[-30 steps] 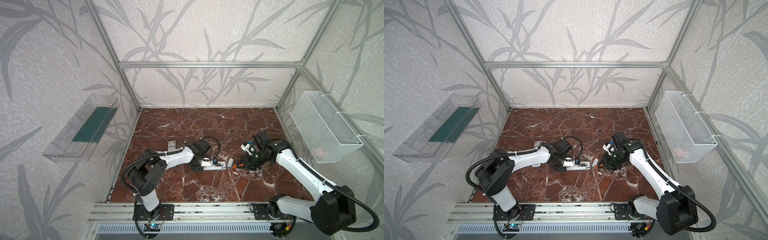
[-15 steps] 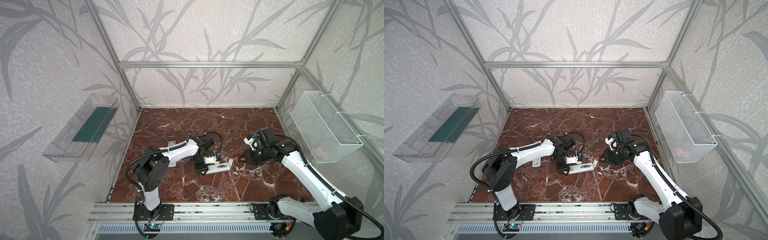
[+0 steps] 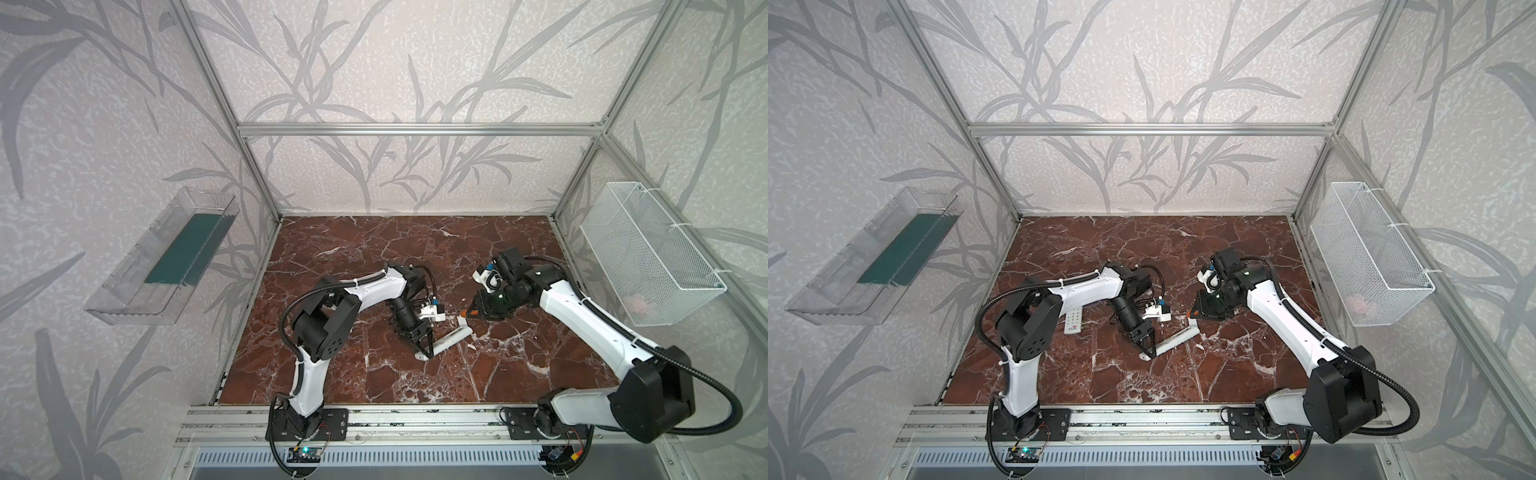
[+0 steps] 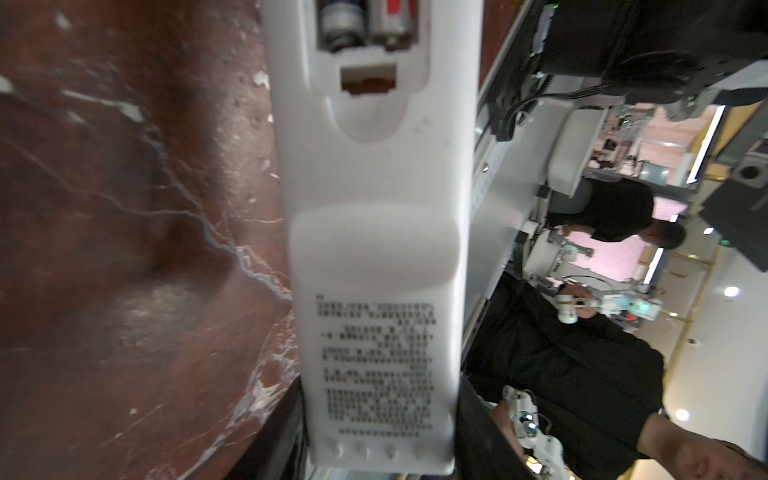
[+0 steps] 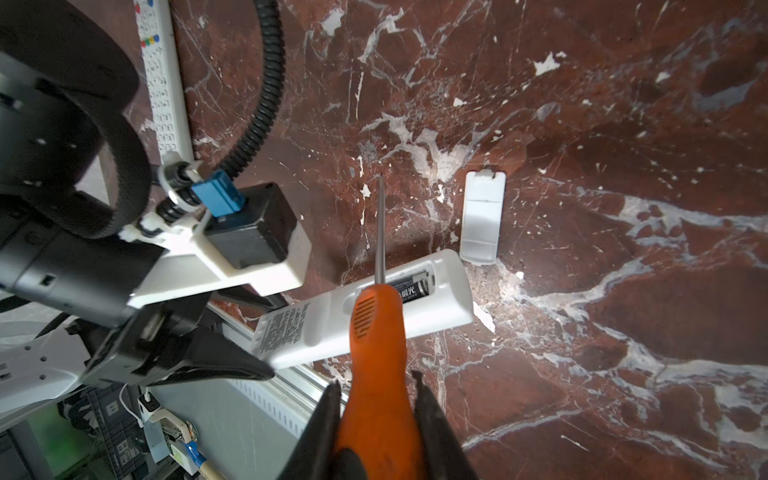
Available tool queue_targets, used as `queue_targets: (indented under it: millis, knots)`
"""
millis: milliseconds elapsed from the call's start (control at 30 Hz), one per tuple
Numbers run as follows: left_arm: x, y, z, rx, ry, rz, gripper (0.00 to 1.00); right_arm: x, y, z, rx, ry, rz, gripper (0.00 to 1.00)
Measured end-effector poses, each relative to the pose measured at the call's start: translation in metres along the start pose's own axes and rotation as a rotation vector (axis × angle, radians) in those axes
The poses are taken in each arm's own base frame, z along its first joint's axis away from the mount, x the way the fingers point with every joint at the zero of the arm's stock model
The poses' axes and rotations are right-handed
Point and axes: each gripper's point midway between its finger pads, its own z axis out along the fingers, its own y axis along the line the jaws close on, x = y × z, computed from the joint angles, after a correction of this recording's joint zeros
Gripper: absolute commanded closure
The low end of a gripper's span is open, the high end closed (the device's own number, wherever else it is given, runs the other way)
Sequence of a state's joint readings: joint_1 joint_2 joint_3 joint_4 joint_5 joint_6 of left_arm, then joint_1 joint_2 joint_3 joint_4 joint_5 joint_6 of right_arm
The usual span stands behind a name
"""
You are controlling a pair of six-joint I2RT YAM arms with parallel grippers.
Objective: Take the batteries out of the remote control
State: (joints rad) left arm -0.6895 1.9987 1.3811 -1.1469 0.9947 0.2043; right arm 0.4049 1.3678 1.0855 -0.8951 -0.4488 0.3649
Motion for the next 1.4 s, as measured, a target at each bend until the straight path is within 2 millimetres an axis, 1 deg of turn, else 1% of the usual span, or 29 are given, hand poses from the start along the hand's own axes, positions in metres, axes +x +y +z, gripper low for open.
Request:
queue_targets:
  millis: [167,333,400,633,800,933,1000,1167,1300,1400]
  knots:
    - [-0.003,-0.01,-0.004,0.16,-0.059,-0.116,1.0,0.003,-0.004,0.008,0.046,0.029,-0.027,1.0]
    - [-0.009,-0.004,-0.008,0.274,-0.118,-0.227,1.0,-0.004,-0.006,0.01,0.072,0.033,-0.045,1.0]
    - [-0.012,-0.002,-0.008,0.302,-0.131,-0.251,1.0,-0.005,-0.006,0.011,0.08,0.032,-0.051,1.0]
    - [-0.02,-0.007,-0.007,0.378,-0.151,-0.281,1.0,-0.005,-0.006,0.015,0.09,0.044,-0.062,1.0]
    - [-0.022,-0.005,-0.007,0.375,-0.158,-0.284,1.0,-0.007,-0.004,0.016,0.089,0.045,-0.067,1.0]
    - [-0.018,0.007,-0.005,0.299,-0.139,-0.273,1.0,-0.008,-0.004,0.018,0.087,0.045,-0.068,1.0]
    - [-0.021,0.012,-0.007,0.235,-0.139,-0.235,1.0,-0.009,-0.003,0.018,0.085,0.044,-0.068,1.0]
    - [-0.02,0.03,-0.013,0.017,-0.129,-0.149,1.0,-0.012,-0.002,0.018,0.081,0.031,-0.069,1.0]
    - [-0.013,0.043,-0.016,-0.171,-0.099,-0.078,1.0,-0.017,0.001,0.017,0.07,0.009,-0.074,1.0]
    - [-0.007,0.057,-0.019,-0.342,-0.067,-0.019,1.0,-0.019,0.004,0.013,0.06,-0.01,-0.078,1.0]
